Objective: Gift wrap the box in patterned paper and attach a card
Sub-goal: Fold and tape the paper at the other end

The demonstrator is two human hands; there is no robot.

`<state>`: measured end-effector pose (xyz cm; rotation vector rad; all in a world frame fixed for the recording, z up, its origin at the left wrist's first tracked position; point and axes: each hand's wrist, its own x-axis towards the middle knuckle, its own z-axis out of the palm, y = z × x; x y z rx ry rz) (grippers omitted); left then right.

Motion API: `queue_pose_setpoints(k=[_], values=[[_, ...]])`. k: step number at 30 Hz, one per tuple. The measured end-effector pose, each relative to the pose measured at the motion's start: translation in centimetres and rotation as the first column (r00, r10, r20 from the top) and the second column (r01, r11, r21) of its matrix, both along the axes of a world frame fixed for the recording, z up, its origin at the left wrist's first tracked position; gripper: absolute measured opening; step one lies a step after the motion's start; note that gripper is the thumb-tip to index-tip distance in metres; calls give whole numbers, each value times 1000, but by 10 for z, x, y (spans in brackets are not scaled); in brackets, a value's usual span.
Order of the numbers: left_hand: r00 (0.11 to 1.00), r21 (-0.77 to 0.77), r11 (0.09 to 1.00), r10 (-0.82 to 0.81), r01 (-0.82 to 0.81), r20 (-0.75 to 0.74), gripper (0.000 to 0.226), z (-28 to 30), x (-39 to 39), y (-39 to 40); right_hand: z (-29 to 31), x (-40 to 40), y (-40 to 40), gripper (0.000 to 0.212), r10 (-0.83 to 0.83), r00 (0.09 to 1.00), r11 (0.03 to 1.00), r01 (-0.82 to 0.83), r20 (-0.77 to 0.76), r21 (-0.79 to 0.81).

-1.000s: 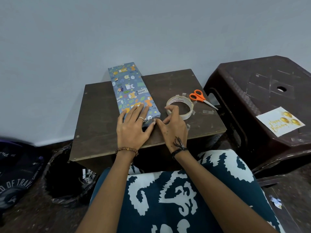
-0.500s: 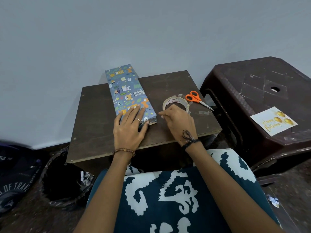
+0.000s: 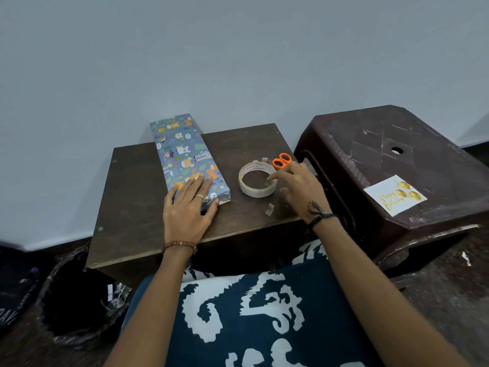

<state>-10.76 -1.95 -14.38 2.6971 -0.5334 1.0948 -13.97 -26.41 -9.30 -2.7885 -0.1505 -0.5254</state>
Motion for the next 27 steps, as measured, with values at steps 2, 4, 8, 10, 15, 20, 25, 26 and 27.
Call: queue_pose_setpoints(k=[2,4,8,10,15,20,25,26,27], values=[[1000,-2,1000,1,-1,-3,43,1,0,0,-2,4,7,32,6,999,1000,-6,43,-2],[1000,1,1000,3,-3,-15,44,1,0,0,-5,8,11,29,0,998,1000,0,70,6],[999,-4,1000,4,-4,-33,45,1,0,0,-8,10,13,38,8,1000,1000,-8,25,26],[1000,-6,1000,4,-4,-29,45,1,0,-1,-8,10,13,42,19,1000,1000,-19,-16,17],[1000,1,1000,3,-3,-30,45,1,1,-1,-9,10,11,27,-3,1000,998,5,-30,61],[999,4,1000,12,-11,-35,44,0,1,0,-7,10,10,10,-23,1000,999,23,7,31],[999,2,1000,8,-8,-52,44,1,0,0,-3,4,10,9,27,994,1000,-27,107,2],[998,4,1000,9,-8,-57,45,1,0,0,-2,3,11,12,55,990,998,-54,130,-13],[998,6,1000,9,-9,-62,45,1,0,0,-1,3,12,14,91,986,996,-87,140,-36]])
